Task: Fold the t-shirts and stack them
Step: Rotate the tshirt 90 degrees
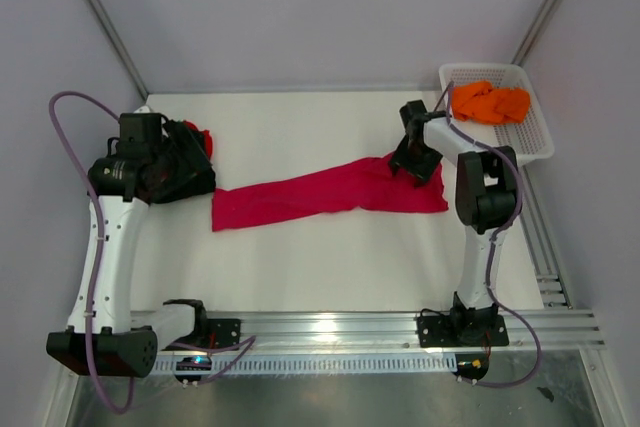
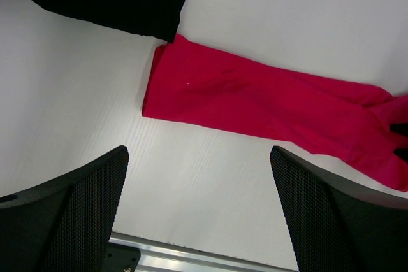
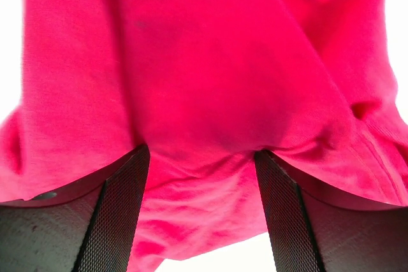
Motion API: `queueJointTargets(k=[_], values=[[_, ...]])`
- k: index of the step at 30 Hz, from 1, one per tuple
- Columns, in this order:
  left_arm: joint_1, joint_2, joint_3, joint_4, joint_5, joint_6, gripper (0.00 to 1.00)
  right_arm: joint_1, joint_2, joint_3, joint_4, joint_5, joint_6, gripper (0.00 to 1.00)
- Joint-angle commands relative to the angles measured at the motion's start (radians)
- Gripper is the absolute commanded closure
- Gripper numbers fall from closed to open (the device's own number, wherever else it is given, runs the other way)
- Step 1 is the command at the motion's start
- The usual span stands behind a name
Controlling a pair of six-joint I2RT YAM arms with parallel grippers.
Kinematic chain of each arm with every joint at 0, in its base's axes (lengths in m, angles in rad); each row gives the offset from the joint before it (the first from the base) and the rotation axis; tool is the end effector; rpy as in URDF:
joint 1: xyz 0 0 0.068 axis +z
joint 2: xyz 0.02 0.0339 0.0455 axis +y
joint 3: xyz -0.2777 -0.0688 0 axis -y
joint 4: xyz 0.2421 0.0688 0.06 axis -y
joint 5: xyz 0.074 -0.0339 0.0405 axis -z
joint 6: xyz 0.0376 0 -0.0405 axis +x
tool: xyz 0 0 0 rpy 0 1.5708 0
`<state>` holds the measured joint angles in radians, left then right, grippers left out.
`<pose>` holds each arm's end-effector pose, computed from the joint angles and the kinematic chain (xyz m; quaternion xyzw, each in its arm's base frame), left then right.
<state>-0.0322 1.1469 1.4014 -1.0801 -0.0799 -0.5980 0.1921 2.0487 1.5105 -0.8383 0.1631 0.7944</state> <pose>0.2006 -0.0035 0.4037 -0.2737 0.8896 -0.0774 0.3574 0.4015 0.0719 0.1785 0.3018 0.9450 -0.0256 0.1235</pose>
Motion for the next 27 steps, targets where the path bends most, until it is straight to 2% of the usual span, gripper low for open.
queueJointTargets(k=[1,8,16,20,22,27], values=[[0.005,-0.022,0.044,-0.018,-0.011,-0.009,0.05,0.004,0.063,0.147,-0.01,-0.062,-0.089,0.29],[0.005,-0.036,0.082,-0.047,-0.015,-0.016,0.05,0.003,0.215,0.439,-0.079,-0.141,-0.193,0.29],[0.005,-0.078,0.096,-0.102,-0.029,-0.023,0.04,0.004,0.363,0.701,-0.071,-0.339,-0.245,0.29],[0.005,-0.108,0.091,-0.13,-0.053,-0.023,0.04,0.007,0.369,0.703,-0.033,-0.375,-0.244,0.29],[0.005,-0.119,0.076,-0.135,-0.05,-0.028,0.04,0.01,0.334,0.647,0.027,-0.361,-0.256,0.29],[0.005,-0.145,0.021,-0.127,-0.023,-0.054,0.04,0.029,0.123,0.479,0.146,-0.304,-0.317,0.29]])
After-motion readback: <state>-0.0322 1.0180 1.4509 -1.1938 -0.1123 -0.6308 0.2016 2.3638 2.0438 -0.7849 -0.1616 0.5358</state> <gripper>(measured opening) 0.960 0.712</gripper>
